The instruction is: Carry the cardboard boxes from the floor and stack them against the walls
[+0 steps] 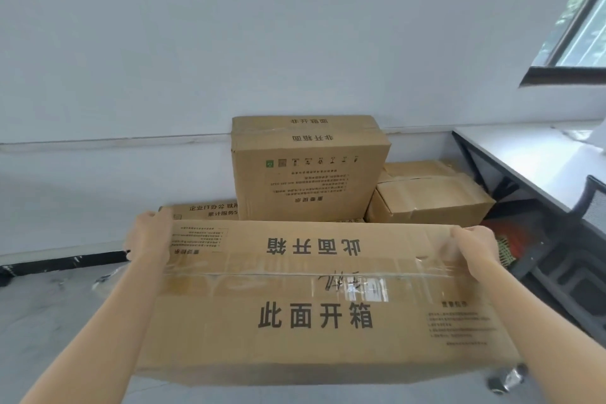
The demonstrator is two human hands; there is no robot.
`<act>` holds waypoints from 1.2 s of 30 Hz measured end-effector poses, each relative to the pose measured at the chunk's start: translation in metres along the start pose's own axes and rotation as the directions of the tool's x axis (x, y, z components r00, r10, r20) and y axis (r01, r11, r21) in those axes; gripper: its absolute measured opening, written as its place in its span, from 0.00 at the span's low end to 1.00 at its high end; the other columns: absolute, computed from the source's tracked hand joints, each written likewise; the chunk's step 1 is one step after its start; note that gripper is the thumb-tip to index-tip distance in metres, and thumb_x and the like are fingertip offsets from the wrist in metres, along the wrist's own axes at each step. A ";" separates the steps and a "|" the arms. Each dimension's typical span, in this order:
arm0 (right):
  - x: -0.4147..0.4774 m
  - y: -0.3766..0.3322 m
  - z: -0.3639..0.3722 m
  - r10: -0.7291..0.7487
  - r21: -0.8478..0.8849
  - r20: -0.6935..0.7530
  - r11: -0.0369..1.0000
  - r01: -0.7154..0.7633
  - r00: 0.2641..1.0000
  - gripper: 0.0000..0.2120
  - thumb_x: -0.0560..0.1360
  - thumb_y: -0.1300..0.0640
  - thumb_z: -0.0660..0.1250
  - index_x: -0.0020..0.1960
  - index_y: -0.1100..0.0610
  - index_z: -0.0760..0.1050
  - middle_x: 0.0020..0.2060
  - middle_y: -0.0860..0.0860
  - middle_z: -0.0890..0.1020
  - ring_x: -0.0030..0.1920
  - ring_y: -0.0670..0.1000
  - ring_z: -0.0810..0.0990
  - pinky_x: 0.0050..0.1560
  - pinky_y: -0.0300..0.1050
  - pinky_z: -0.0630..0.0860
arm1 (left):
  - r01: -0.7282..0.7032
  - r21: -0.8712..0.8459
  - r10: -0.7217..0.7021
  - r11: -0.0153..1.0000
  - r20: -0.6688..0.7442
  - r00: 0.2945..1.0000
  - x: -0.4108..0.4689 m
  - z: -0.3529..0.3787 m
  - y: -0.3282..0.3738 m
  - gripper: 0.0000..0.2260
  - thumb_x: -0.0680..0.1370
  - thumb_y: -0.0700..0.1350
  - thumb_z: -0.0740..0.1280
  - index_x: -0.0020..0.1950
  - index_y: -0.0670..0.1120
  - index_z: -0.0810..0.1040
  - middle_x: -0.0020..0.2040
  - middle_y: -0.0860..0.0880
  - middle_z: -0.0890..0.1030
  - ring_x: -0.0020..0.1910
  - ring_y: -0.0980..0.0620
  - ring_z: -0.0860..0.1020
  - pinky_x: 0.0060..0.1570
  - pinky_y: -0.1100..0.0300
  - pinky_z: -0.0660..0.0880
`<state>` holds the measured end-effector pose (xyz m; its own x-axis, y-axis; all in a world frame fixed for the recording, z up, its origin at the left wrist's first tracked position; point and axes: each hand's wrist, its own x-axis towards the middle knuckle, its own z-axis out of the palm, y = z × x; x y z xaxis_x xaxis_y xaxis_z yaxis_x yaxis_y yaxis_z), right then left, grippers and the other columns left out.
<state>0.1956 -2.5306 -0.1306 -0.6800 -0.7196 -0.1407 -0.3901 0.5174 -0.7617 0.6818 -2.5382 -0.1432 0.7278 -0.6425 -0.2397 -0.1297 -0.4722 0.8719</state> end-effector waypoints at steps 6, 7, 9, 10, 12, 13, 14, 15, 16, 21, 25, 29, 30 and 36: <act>0.078 -0.052 0.019 -0.037 0.076 -0.011 0.996 0.038 0.999 0.15 0.75 0.56 0.63 0.57 0.65 0.75 0.54 0.61 0.78 0.56 0.63 0.75 0.55 0.52 0.71 | -0.031 -0.081 0.028 0.996 -0.045 0.999 0.026 0.054 0.036 0.09 0.73 0.50 0.59 0.35 0.48 0.66 0.38 0.46 0.69 0.37 0.47 0.67 0.37 0.53 0.63; 0.091 -0.062 0.025 -0.046 0.100 -0.007 0.994 0.046 0.999 0.15 0.75 0.56 0.63 0.57 0.64 0.75 0.55 0.61 0.78 0.57 0.63 0.74 0.57 0.53 0.71 | -0.040 -0.091 0.035 0.995 -0.062 0.997 0.036 0.062 0.041 0.09 0.73 0.50 0.60 0.36 0.47 0.67 0.36 0.47 0.68 0.36 0.47 0.66 0.37 0.54 0.62; 0.114 -0.082 0.040 -0.051 0.133 0.002 0.990 0.050 0.999 0.15 0.76 0.56 0.63 0.59 0.63 0.75 0.57 0.60 0.78 0.58 0.62 0.74 0.59 0.53 0.70 | -0.030 -0.139 0.020 0.990 -0.071 0.997 0.054 0.079 0.052 0.09 0.73 0.49 0.60 0.35 0.47 0.67 0.33 0.47 0.66 0.36 0.47 0.65 0.37 0.54 0.62; 0.125 -0.091 0.049 -0.048 0.142 0.004 0.989 0.047 0.999 0.15 0.76 0.56 0.63 0.60 0.63 0.74 0.57 0.60 0.77 0.58 0.61 0.74 0.58 0.52 0.70 | -0.028 -0.188 0.015 0.982 -0.068 0.998 0.064 0.087 0.059 0.10 0.73 0.48 0.61 0.34 0.47 0.66 0.33 0.48 0.66 0.38 0.47 0.65 0.37 0.53 0.61; 0.147 -0.109 0.066 -0.040 0.153 -0.005 0.987 0.041 0.999 0.16 0.76 0.57 0.63 0.61 0.63 0.73 0.59 0.60 0.76 0.59 0.61 0.74 0.55 0.50 0.69 | -0.020 -0.258 0.003 0.966 -0.066 0.998 0.088 0.105 0.074 0.11 0.73 0.48 0.61 0.33 0.47 0.64 0.32 0.48 0.66 0.40 0.48 0.65 0.35 0.53 0.61; 0.154 -0.116 0.072 -0.042 0.160 -0.004 0.986 0.042 0.999 0.16 0.77 0.57 0.63 0.62 0.63 0.73 0.59 0.60 0.76 0.59 0.61 0.73 0.56 0.50 0.69 | -0.014 -0.271 -0.004 0.963 -0.066 0.998 0.097 0.111 0.079 0.11 0.73 0.48 0.61 0.33 0.47 0.64 0.32 0.47 0.66 0.41 0.47 0.65 0.35 0.53 0.61; 0.161 -0.123 0.079 -0.041 0.171 0.008 0.985 0.039 0.999 0.16 0.77 0.57 0.63 0.62 0.63 0.72 0.60 0.60 0.76 0.59 0.61 0.73 0.56 0.50 0.69 | -0.001 -0.283 -0.016 0.959 -0.061 0.998 0.105 0.117 0.084 0.12 0.72 0.48 0.61 0.32 0.47 0.63 0.32 0.47 0.66 0.41 0.47 0.65 0.34 0.54 0.61; 0.170 -0.133 0.086 -0.040 0.178 0.024 0.983 0.035 0.999 0.17 0.77 0.57 0.63 0.63 0.63 0.72 0.61 0.60 0.75 0.60 0.61 0.73 0.57 0.50 0.68 | 0.009 -0.309 -0.028 0.951 -0.058 0.998 0.117 0.125 0.089 0.12 0.72 0.48 0.61 0.32 0.47 0.63 0.32 0.47 0.66 0.40 0.47 0.65 0.34 0.54 0.61; 0.179 -0.144 0.093 -0.036 0.177 0.035 0.984 0.029 0.999 0.17 0.77 0.57 0.63 0.64 0.63 0.71 0.60 0.60 0.75 0.59 0.61 0.72 0.56 0.50 0.68 | 0.017 -0.331 -0.039 0.943 -0.060 0.997 0.129 0.133 0.094 0.12 0.73 0.47 0.61 0.32 0.47 0.63 0.32 0.47 0.65 0.39 0.47 0.65 0.33 0.54 0.61; 0.218 -0.198 0.124 -0.017 0.244 0.038 0.970 0.007 0.999 0.15 0.73 0.58 0.66 0.58 0.61 0.72 0.56 0.59 0.75 0.53 0.58 0.71 0.49 0.49 0.67 | 0.043 -0.426 -0.087 0.904 -0.083 0.993 0.171 0.163 0.126 0.11 0.73 0.46 0.62 0.32 0.48 0.66 0.32 0.49 0.67 0.34 0.49 0.65 0.38 0.54 0.64; 0.230 -0.206 0.143 0.028 0.302 0.052 0.952 -0.043 0.998 0.16 0.74 0.61 0.66 0.60 0.61 0.71 0.51 0.56 0.72 0.53 0.55 0.70 0.49 0.47 0.64 | 0.166 -0.439 -0.201 0.883 -0.035 0.979 0.192 0.178 0.114 0.09 0.72 0.46 0.62 0.32 0.48 0.68 0.32 0.50 0.68 0.34 0.50 0.65 0.41 0.53 0.62; 0.253 -0.216 0.158 0.034 0.314 0.030 0.948 -0.042 0.999 0.16 0.75 0.62 0.64 0.61 0.65 0.70 0.51 0.56 0.72 0.50 0.53 0.67 0.50 0.46 0.64 | 0.225 -0.465 -0.256 0.856 -0.005 0.967 0.206 0.194 0.111 0.09 0.72 0.47 0.62 0.32 0.49 0.69 0.34 0.51 0.68 0.41 0.47 0.67 0.45 0.51 0.62; 0.260 -0.220 0.163 0.031 0.313 0.024 0.949 -0.037 0.999 0.13 0.75 0.62 0.63 0.59 0.64 0.71 0.53 0.59 0.74 0.50 0.53 0.68 0.49 0.47 0.64 | 0.232 -0.476 -0.262 0.848 0.005 0.965 0.208 0.196 0.113 0.10 0.73 0.46 0.61 0.32 0.48 0.69 0.34 0.51 0.68 0.40 0.48 0.67 0.44 0.52 0.62; 0.297 -0.220 0.181 0.080 0.296 0.022 0.952 -0.083 0.997 0.18 0.75 0.64 0.62 0.63 0.69 0.69 0.59 0.63 0.75 0.49 0.53 0.66 0.49 0.50 0.65 | 0.254 -0.466 -0.293 0.848 -0.010 0.956 0.210 0.225 0.124 0.11 0.74 0.47 0.61 0.33 0.47 0.68 0.33 0.49 0.69 0.38 0.49 0.68 0.44 0.52 0.63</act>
<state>0.1919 -2.9422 -0.1194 -0.6952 -0.6858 -0.2153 -0.1311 0.4154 -0.9001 0.6670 -2.8670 -0.1811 0.7407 -0.4701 -0.4799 0.3888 -0.2826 0.8769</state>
